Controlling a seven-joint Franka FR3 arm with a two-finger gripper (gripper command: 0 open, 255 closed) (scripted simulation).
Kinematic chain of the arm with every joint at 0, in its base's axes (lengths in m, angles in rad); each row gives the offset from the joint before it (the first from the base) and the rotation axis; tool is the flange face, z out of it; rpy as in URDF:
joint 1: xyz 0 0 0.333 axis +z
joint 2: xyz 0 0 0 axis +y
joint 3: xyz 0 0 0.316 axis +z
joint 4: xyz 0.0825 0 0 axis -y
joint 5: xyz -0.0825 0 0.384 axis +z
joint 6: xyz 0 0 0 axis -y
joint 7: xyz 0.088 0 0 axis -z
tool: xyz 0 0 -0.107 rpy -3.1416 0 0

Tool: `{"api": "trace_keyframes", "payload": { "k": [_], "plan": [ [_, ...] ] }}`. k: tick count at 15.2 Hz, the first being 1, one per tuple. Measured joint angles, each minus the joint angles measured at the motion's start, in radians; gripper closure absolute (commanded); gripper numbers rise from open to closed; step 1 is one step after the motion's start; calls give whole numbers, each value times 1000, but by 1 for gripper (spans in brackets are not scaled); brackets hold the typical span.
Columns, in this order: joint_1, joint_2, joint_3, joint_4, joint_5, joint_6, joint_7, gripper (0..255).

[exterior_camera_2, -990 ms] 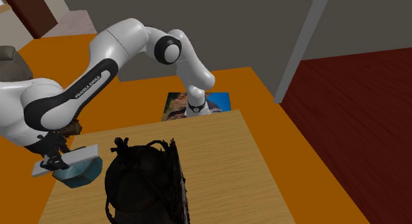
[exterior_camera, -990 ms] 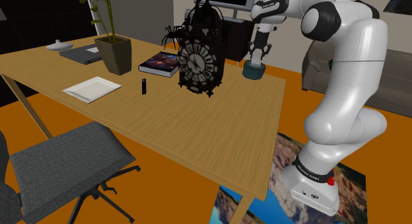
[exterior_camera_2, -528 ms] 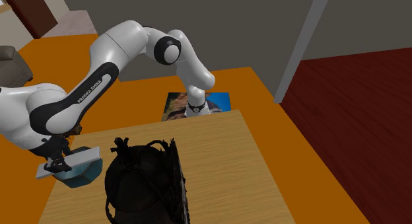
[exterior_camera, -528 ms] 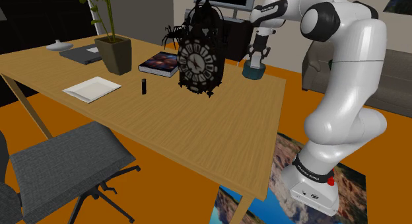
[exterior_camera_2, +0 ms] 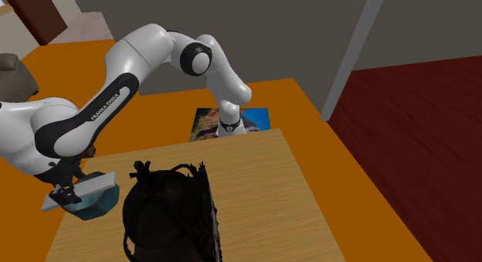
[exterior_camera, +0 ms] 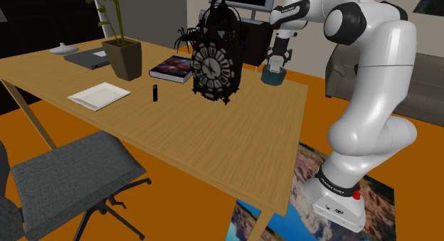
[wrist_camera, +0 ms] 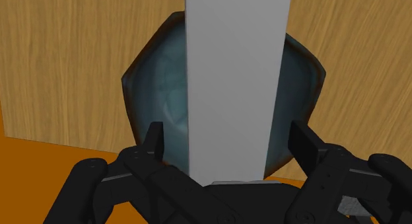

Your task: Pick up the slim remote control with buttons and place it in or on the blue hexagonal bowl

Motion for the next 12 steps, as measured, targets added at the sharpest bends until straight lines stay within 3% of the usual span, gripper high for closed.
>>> {"api": "trace_keyframes", "payload": {
  "k": [6, 12],
  "plan": [
    [0, -11, -1, 94, -1, -104, 1, 0],
    [0, -11, -1, 110, -1, -121, 1, 0]
  ]
}}
